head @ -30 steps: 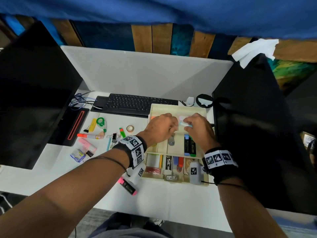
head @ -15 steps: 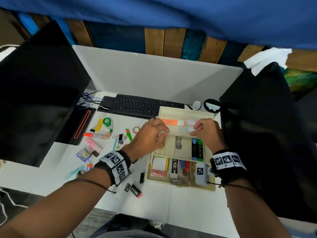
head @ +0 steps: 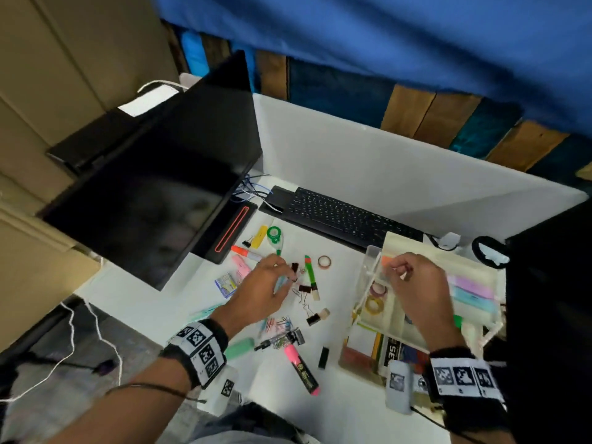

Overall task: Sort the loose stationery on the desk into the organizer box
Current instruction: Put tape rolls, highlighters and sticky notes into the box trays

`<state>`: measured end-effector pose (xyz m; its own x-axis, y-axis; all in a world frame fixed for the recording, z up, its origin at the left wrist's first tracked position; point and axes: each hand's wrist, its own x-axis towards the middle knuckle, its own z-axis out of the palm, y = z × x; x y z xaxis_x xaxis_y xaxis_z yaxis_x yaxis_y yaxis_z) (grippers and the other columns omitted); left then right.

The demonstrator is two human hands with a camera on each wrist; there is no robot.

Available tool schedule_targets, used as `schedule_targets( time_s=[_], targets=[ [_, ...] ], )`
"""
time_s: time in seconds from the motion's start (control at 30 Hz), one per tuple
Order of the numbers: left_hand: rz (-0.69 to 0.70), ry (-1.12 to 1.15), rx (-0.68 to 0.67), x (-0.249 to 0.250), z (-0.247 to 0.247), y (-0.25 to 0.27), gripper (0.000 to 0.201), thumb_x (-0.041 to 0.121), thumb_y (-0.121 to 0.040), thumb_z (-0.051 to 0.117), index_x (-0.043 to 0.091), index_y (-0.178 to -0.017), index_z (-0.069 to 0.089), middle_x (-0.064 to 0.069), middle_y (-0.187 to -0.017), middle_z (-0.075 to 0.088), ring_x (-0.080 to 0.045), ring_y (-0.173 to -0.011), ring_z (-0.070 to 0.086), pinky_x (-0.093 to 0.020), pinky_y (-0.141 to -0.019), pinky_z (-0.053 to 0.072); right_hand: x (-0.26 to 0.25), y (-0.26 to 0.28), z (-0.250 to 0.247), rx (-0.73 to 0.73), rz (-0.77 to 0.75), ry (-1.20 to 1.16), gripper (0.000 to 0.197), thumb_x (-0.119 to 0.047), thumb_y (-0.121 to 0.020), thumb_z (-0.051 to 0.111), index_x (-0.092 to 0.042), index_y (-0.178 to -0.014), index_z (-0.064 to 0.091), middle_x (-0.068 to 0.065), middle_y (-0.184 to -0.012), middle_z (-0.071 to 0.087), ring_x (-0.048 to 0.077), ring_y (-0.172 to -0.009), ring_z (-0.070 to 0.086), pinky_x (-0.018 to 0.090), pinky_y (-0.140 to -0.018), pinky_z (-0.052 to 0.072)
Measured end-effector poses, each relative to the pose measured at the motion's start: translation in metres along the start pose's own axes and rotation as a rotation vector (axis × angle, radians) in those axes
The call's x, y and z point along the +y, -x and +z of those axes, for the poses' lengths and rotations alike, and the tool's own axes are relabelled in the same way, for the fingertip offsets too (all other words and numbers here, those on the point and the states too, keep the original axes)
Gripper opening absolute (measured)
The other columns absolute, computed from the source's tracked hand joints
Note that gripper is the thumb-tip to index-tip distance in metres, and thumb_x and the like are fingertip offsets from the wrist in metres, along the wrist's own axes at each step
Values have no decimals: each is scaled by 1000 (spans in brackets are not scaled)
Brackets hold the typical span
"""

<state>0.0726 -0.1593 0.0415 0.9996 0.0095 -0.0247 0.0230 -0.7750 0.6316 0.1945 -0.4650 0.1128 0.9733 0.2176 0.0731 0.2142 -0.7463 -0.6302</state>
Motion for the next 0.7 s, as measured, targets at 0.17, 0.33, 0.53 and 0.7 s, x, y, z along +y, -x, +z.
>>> schedule_targets(
  time_s=[0.17, 0.33, 0.53, 0.7],
  targets=[
    [-171, -6, -24, -43, -16, 21, 23, 18, -93, 64, 24, -114, 70, 7, -114, 61, -12, -101, 62, -30, -95, 51, -55, -16, 80, -222, -83, -41, 7, -26, -91, 77, -21, -89, 73, -12, -76, 66, 8, -68, 64, 34, -65, 58],
    [-264, 23, -12, -78, -36, 33, 18, 18, -92, 61, 30, -101, 70, 13, -99, 62, -3, -83, 59, -27, -80, 52, -100, -46, 165, -401, 4, -45, 22, -28, -89, 77, -15, -107, 71, -2, -95, 70, 12, -85, 65, 25, -75, 49],
    [-321, 40, -27, -103, -42, 42, 20, 21, -93, 62, 34, -103, 71, 16, -99, 61, -2, -83, 59, -15, -74, 43, -129, -83, 252, -456, 102, -6, 57, -23, -88, 75, -14, -139, 52, 13, -134, 54, 27, -112, 63, 31, -89, 50],
    [-359, 4, -19, -114, -41, 25, 18, 21, -94, 56, 31, -102, 68, 14, -104, 68, -10, -91, 66, -25, -78, 51, -123, -103, 300, -403, 149, 93, 70, -18, -82, 74, -23, -146, 45, 16, -134, 49, 34, -108, 66, 40, -88, 59]
  ],
)
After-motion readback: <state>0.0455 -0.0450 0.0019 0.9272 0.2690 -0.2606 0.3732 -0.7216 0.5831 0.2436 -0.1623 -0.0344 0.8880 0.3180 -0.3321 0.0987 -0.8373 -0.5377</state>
